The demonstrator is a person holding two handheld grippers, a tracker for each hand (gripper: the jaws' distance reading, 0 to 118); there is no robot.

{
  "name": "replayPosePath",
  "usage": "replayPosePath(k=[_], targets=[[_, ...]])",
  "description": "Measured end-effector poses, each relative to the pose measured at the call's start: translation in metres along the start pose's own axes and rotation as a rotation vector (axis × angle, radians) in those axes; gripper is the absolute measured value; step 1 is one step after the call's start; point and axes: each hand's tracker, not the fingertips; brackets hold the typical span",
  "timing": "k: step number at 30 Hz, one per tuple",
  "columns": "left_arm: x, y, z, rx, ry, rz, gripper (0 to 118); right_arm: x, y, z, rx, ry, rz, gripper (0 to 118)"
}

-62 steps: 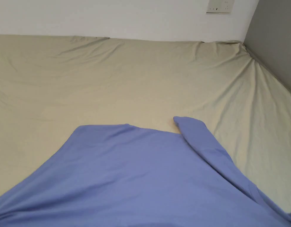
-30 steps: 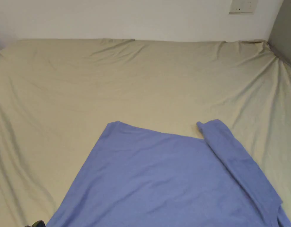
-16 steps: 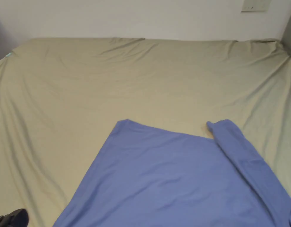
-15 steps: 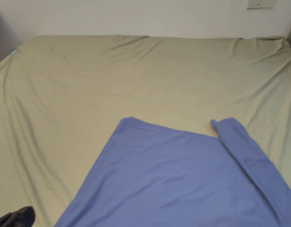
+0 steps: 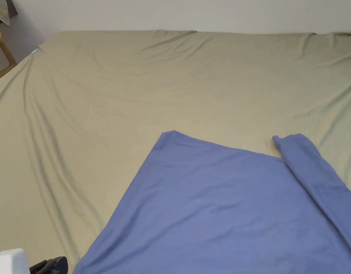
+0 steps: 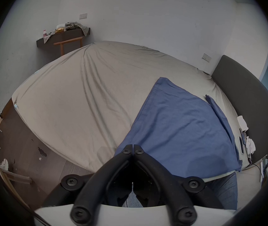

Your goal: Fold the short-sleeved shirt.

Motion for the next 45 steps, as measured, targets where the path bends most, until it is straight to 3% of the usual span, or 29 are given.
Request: replayPosePath(k=[6, 9, 15, 19, 21, 22, 23, 24, 25, 26, 29, 32, 34, 35, 36, 38, 42, 45], targets=[[0.008, 0.028, -0.015, 0.064, -0.028, 0.021, 0, -0.009, 0.003, -0.002, 0.004, 0.0, -0.012, 0], [0.027, 0.07, -0.048, 0.077, -0.101, -0.048, 0, -0.012, 0.008, -0.006, -0.002, -0.005, -0.023, 0], [0.102, 0.195, -0.178, 0.109, -0.212, -0.154, 0, -0.011, 0.009, -0.042, -0.046, -0.046, -0.012, 0], [0.158, 0.267, -0.279, 0.027, -0.253, -0.198, 0, -0.02, 0.008, -0.075, -0.095, -0.069, -0.006, 0], [0.178, 0.291, -0.325, -0.033, -0.296, -0.209, 3, -0.003, -0.004, -0.091, -0.12, -0.072, -0.01, 0], [0.189, 0.3, -0.348, -0.071, -0.273, -0.201, 32, -0.005, -0.005, -0.099, -0.128, -0.076, -0.008, 0], [0.2, 0.303, -0.363, -0.137, -0.251, -0.24, 84, -0.006, -0.005, -0.104, -0.137, -0.078, -0.005, 0], [0.209, 0.303, -0.384, -0.219, -0.218, -0.293, 118, -0.005, -0.007, -0.109, -0.145, -0.08, -0.002, 0], [0.213, 0.3, -0.394, -0.193, -0.24, -0.314, 108, -0.006, -0.008, -0.113, -0.151, -0.084, 0.001, 0], [0.218, 0.298, -0.406, -0.216, -0.165, -0.38, 98, -0.006, -0.009, -0.116, -0.152, -0.083, 0.002, 0], [0.227, 0.281, -0.413, -0.285, -0.08, -0.463, 103, -0.006, -0.011, -0.123, -0.169, -0.077, 0.017, 0], [0.226, 0.269, -0.43, -0.382, -0.053, -0.515, 97, -0.006, -0.011, -0.126, -0.17, -0.069, 0.016, 0], [0.224, 0.259, -0.423, -0.423, -0.103, -0.487, 71, -0.006, -0.01, -0.126, -0.167, -0.07, 0.014, 0], [0.224, 0.263, -0.416, -0.351, -0.125, -0.462, 41, -0.006, -0.01, -0.126, -0.164, -0.068, 0.018, 0], [0.224, 0.266, -0.41, -0.353, -0.145, -0.467, 0, -0.006, -0.009, -0.126, -0.165, -0.065, 0.02, 0], [0.228, 0.264, -0.398, -0.404, -0.214, -0.388, 0, -0.004, -0.009, -0.129, -0.157, -0.055, 0.02, 0], [0.235, 0.247, -0.375, -0.364, -0.187, -0.499, 0, -0.001, -0.011, -0.147, -0.161, -0.026, -0.012, 0], [0.22, 0.254, -0.362, -0.29, -0.214, -0.429, 0, -0.002, -0.012, -0.164, -0.177, -0.019, 0.012, 0]])
